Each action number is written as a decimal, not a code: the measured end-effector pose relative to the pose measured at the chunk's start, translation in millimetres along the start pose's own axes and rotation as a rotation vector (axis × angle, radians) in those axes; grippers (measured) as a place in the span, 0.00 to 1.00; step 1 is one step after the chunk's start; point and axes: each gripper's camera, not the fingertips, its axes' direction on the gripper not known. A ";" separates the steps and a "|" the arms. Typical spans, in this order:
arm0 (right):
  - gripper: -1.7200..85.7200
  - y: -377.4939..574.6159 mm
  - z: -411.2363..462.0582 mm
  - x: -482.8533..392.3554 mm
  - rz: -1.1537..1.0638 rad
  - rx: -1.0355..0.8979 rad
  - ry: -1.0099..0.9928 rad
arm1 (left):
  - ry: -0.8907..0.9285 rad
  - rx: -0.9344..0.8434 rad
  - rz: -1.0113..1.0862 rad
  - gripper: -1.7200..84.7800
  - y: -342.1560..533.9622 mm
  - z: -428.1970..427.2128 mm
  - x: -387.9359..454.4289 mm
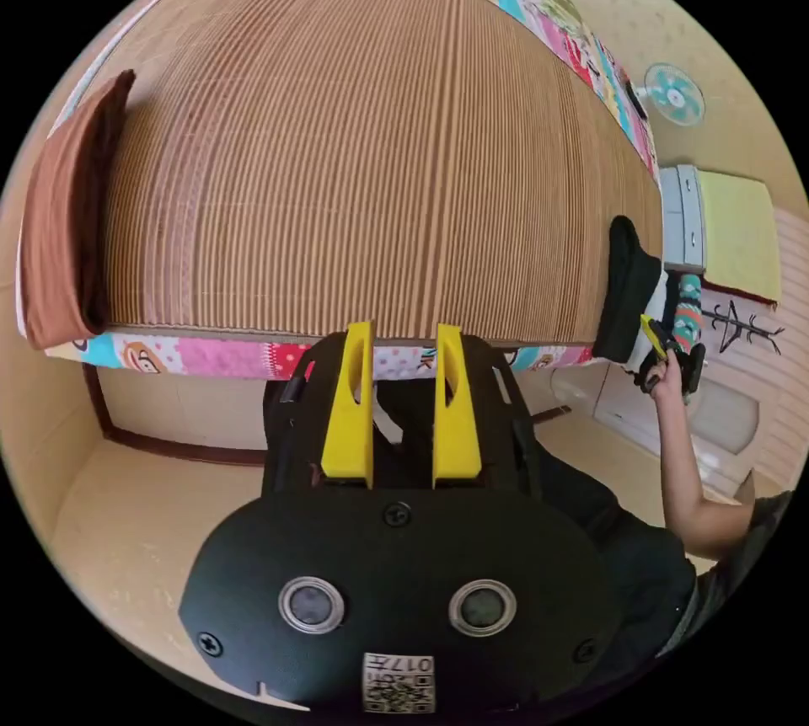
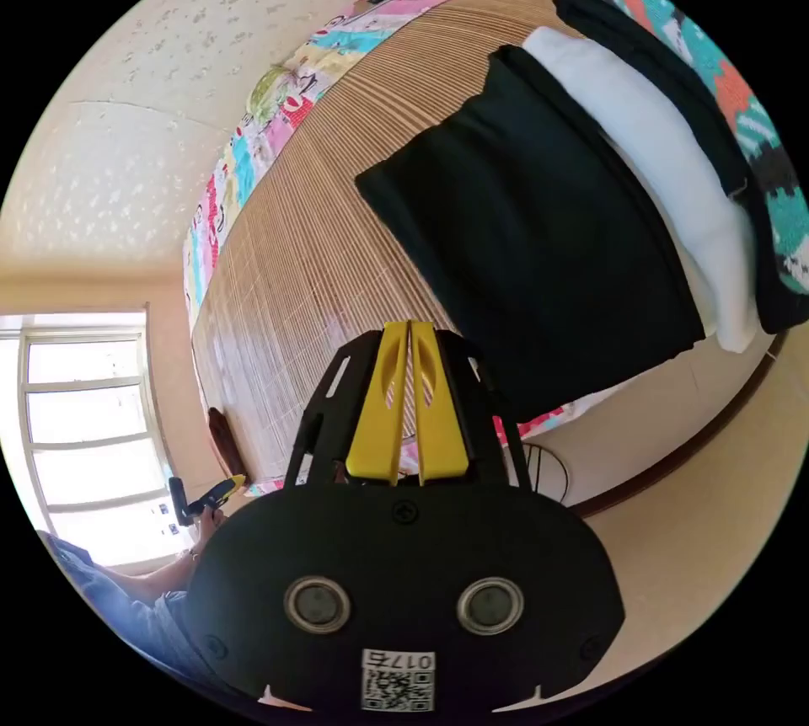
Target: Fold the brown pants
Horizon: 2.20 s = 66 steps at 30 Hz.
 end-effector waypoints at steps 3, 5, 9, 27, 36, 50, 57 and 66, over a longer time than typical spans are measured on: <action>0.03 28.9 53.4 -87.1 -0.117 -0.094 -0.011 | -0.094 0.140 -0.092 0.17 2.2 -45.0 -54.8; 0.03 55.7 108.8 -160.0 -0.206 -0.186 -0.069 | -0.211 0.176 -0.081 0.20 -6.8 -56.7 -77.4; 0.03 101.3 193.8 -265.4 -0.326 -0.331 -0.142 | -0.408 0.129 -0.078 0.21 -42.7 -44.3 -125.5; 0.02 175.5 207.9 -349.2 -0.416 -0.342 -0.170 | 0.715 0.236 0.280 0.02 -8.5 -263.5 -229.5; 0.02 153.3 153.2 -315.6 -0.392 -0.231 -0.287 | 1.266 0.648 0.923 0.02 35.2 -500.7 -60.4; 0.02 85.5 132.5 -179.1 -0.263 -0.131 -0.358 | 0.212 -0.158 0.681 0.03 90.2 -341.9 5.4; 0.02 59.3 178.4 -138.1 -0.191 -0.261 -0.339 | 0.439 -0.225 0.230 0.04 81.3 -200.4 -16.2; 0.03 36.8 225.6 -163.8 -0.305 -0.437 -0.371 | 0.228 -0.183 0.218 0.14 -72.3 -143.4 5.2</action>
